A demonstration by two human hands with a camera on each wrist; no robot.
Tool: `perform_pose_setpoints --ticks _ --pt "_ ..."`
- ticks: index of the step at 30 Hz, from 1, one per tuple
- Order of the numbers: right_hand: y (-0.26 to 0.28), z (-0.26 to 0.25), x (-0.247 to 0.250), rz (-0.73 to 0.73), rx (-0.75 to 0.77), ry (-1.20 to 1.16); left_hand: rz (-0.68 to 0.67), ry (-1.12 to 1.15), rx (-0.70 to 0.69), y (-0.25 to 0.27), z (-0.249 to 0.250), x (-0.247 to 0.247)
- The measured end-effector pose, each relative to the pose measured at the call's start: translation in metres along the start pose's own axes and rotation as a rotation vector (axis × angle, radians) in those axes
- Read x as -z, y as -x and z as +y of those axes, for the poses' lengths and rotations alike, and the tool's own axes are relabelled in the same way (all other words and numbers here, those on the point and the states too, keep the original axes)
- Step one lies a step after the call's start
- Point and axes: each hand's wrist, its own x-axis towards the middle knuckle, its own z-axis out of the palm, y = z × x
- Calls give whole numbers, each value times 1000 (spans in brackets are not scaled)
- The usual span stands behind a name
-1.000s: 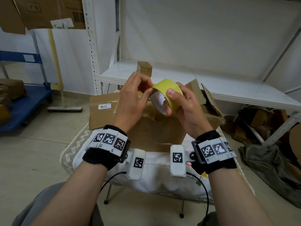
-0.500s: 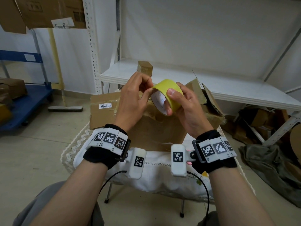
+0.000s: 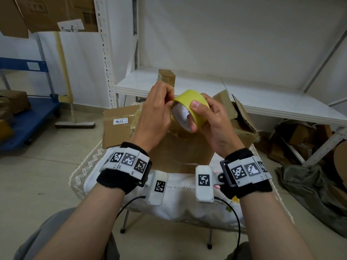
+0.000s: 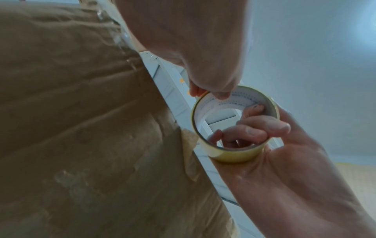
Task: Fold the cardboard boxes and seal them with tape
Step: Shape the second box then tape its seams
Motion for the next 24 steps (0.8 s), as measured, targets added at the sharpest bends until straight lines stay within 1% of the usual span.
perform_pose_setpoints --ticks 3,8,11,13,17,21,24 --pt "0 0 1 9 -2 -6 -24 3 -14 -1 0 1" --pt "-1 1 4 36 -8 -20 18 108 33 -1 2 3" --pt "-1 2 4 36 -5 -14 60 93 2 -1 2 4" --pt "-1 2 4 27 3 -6 79 90 13 0 2 4" --pt "-1 2 3 21 10 3 79 75 14 1 1 3" --pt "-2 2 -1 14 1 -7 115 18 -13 2 1 1" --pt "-1 0 -2 16 -2 -14 99 -6 -19 2 2 0"
